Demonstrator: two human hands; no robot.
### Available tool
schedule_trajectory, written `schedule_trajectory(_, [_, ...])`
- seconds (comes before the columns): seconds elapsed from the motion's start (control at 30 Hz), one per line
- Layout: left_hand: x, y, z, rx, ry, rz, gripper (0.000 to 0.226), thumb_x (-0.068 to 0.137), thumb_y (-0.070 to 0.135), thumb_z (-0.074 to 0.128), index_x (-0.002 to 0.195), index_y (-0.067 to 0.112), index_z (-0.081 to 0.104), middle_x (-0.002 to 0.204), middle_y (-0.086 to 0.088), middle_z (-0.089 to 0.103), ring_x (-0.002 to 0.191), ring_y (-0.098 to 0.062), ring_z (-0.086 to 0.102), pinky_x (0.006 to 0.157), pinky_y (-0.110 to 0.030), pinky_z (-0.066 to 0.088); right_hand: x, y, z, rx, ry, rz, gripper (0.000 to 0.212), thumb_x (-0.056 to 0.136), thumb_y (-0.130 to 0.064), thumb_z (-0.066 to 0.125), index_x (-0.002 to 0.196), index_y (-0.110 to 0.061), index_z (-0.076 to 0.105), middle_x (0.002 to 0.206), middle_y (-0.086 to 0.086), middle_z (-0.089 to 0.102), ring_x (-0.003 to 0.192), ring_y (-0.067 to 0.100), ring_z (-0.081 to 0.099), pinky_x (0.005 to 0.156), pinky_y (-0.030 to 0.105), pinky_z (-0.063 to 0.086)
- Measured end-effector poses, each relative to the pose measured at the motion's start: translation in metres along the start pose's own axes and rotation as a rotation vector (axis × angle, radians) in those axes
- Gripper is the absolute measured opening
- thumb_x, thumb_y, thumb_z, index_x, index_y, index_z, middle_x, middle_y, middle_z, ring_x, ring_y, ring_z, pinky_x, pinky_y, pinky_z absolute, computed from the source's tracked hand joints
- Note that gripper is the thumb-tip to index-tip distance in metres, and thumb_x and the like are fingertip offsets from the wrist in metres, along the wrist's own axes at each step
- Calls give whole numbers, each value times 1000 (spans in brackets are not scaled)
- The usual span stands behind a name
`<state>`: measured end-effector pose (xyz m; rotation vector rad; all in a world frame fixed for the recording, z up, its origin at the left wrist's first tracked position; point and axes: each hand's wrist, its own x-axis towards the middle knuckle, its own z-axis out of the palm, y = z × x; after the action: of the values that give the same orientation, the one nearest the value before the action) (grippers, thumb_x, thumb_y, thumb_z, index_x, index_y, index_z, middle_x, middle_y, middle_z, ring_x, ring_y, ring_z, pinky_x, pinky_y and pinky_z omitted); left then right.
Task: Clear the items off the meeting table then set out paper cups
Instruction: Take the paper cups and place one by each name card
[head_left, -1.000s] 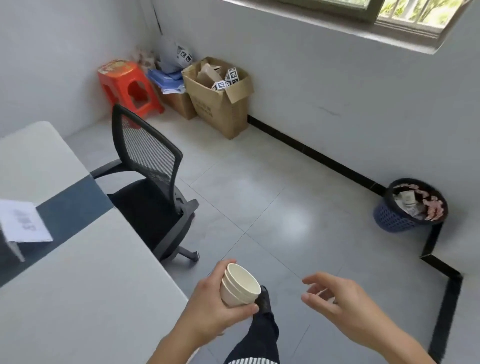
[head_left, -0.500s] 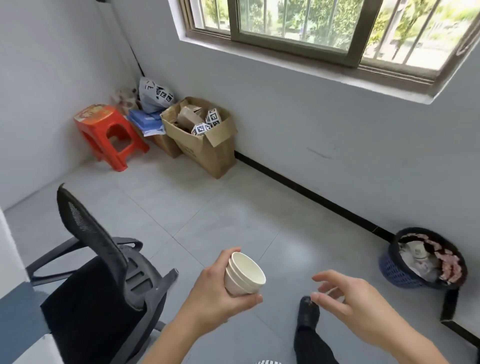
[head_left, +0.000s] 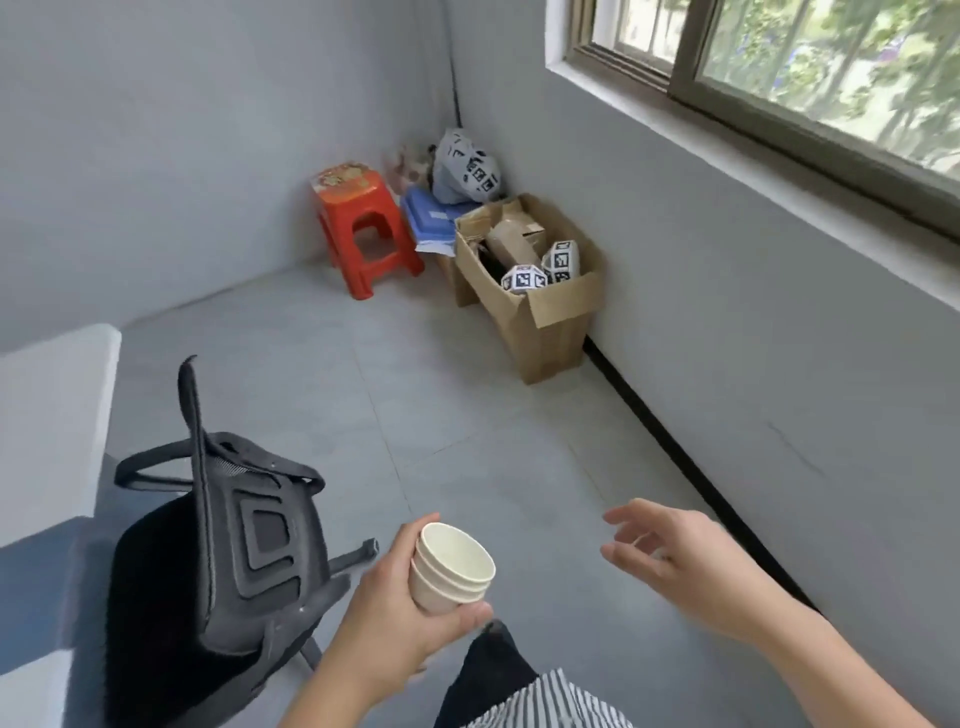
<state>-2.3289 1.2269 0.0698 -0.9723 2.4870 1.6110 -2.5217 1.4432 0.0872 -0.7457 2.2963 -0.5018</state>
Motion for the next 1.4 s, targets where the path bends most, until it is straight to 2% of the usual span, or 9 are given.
schedule_trajectory(0.1, [39, -12, -20, -36, 111, -72, 79, 50, 49, 88, 118, 42, 49, 104, 12, 66, 95, 2, 59, 76, -9, 46, 68, -22, -18, -57, -72, -85, 35, 86, -54, 56, 117, -38, 57, 100, -18, 66, 85, -2, 64, 78, 19, 51])
schedule_trajectory(0.27, [128, -18, -64, -82, 198, -126, 79, 45, 56, 85, 113, 43, 48, 102, 11, 66, 93, -3, 62, 82, -20, 50, 175, -72, -47, -138, -187, -181, 40, 83, -60, 55, 119, -42, 55, 101, -20, 64, 88, -2, 64, 81, 19, 52])
schedule_trajectory(0.37, [186, 3, -101, -77, 256, -102, 79, 47, 57, 84, 115, 43, 46, 102, 12, 66, 95, -7, 63, 85, -20, 51, 233, -117, -77, -140, -206, -214, 38, 83, -58, 57, 118, -43, 56, 101, -20, 65, 90, -4, 64, 84, 21, 52])
schedule_trajectory(0.6, [290, 32, -184, -53, 322, -97, 81, 58, 48, 86, 124, 45, 39, 103, 17, 61, 95, 7, 55, 73, -2, 41, 367, -197, -120, -107, -198, -302, 26, 85, -48, 62, 109, -38, 62, 92, -18, 70, 86, -3, 65, 80, 22, 53])
schedule_trajectory(0.8, [362, -1, -240, -141, 476, -288, 80, 52, 54, 83, 120, 45, 41, 107, 13, 63, 99, -2, 59, 84, -13, 48, 512, -262, -126, -219, -388, -406, 24, 85, -49, 62, 108, -41, 60, 89, -20, 71, 85, -5, 66, 81, 20, 53])
schedule_trajectory(0.93, [409, -2, -283, -182, 584, -391, 77, 53, 55, 82, 118, 49, 40, 108, 17, 62, 102, 0, 59, 90, -20, 49, 608, -327, -135, -259, -405, -521, 17, 84, -46, 64, 100, -42, 60, 88, -42, 61, 80, -9, 64, 77, 17, 51])
schedule_trajectory(1.07, [437, -7, -321, -236, 740, -484, 76, 55, 55, 82, 118, 52, 39, 107, 17, 62, 102, -3, 59, 88, -22, 51, 676, -417, -125, -342, -504, -643, 19, 84, -46, 64, 102, -41, 61, 82, -22, 70, 79, -7, 65, 76, 19, 52])
schedule_trajectory(1.2, [443, -24, -349, -360, 915, -606, 81, 53, 53, 81, 122, 47, 41, 109, 14, 62, 99, -6, 61, 87, -27, 54, 712, -515, -89, -456, -670, -832, 17, 87, -48, 60, 103, -46, 55, 90, -20, 69, 85, -15, 58, 67, 11, 45])
schedule_trajectory(1.4, [446, -80, -424, -435, 1059, -718, 82, 49, 53, 81, 121, 48, 41, 107, 16, 59, 99, -8, 59, 89, -31, 54, 732, -634, 4, -442, -840, -967, 19, 86, -47, 62, 104, -41, 61, 90, -15, 70, 84, -3, 65, 72, 15, 48])
